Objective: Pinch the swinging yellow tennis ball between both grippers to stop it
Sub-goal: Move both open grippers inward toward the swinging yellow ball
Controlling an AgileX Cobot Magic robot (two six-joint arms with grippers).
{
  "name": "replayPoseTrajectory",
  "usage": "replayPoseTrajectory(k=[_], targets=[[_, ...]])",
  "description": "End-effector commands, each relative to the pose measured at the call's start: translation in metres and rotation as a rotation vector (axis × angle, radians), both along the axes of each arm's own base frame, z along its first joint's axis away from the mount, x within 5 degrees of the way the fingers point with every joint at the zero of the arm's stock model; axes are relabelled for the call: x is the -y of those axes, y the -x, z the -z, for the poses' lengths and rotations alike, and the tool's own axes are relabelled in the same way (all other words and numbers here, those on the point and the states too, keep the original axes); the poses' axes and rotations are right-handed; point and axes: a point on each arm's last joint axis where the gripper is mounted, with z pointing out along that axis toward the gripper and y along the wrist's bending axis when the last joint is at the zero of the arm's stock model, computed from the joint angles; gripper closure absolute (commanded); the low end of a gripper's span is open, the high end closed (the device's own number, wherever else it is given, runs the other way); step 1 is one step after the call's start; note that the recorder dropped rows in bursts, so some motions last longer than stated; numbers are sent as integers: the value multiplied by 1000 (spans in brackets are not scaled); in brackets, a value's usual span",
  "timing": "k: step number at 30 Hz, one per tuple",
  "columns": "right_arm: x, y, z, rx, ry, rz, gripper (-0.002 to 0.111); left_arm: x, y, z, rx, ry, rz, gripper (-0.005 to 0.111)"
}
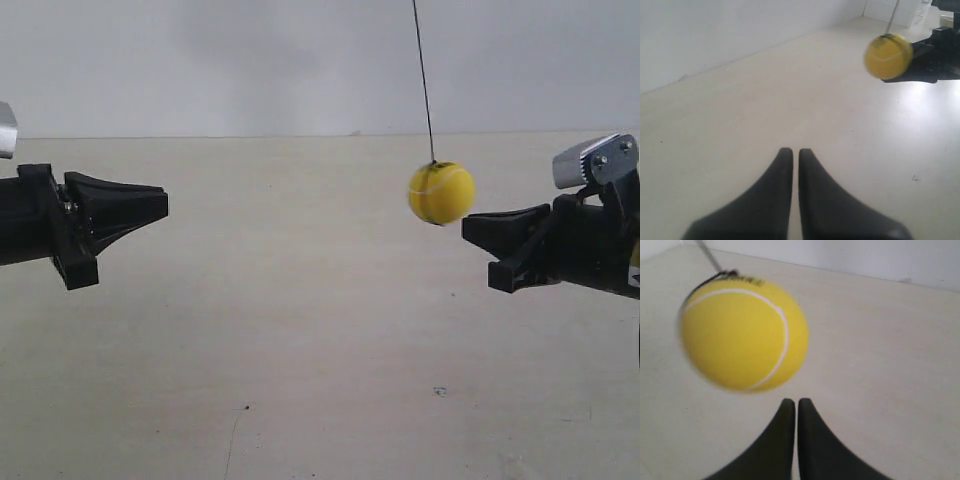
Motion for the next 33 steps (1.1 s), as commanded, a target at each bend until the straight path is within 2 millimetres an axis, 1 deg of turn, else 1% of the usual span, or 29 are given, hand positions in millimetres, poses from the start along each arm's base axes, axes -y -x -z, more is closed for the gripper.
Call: replayPoseTrajectory(k=[1, 6, 11, 17, 24, 26, 30, 33], targets=[[-20, -3, 4, 7, 30, -78, 108, 15, -3, 2, -7, -7, 72, 102], [-40, -2, 6, 34, 57, -139, 108, 26, -6, 7, -27, -77, 74, 102], [-49, 1, 6, 45, 79, -156, 108, 29, -6, 7, -17, -83, 81, 102], [-55, 3, 7, 49, 90, -171, 108, 29, -6, 7, -17, -80, 80, 102], [-55, 1, 5, 71, 90, -172, 108, 30, -6, 7, -18, -73, 89, 102], [-56, 0, 4, 77, 93, -176, 108, 33, -5, 7, -17, -73, 100, 102], [-56, -4, 1, 100, 103, -173, 108, 47, -2, 11, -11, -81, 142, 102], [-56, -5, 1, 101, 106, -173, 108, 51, -3, 12, -4, -88, 158, 102]])
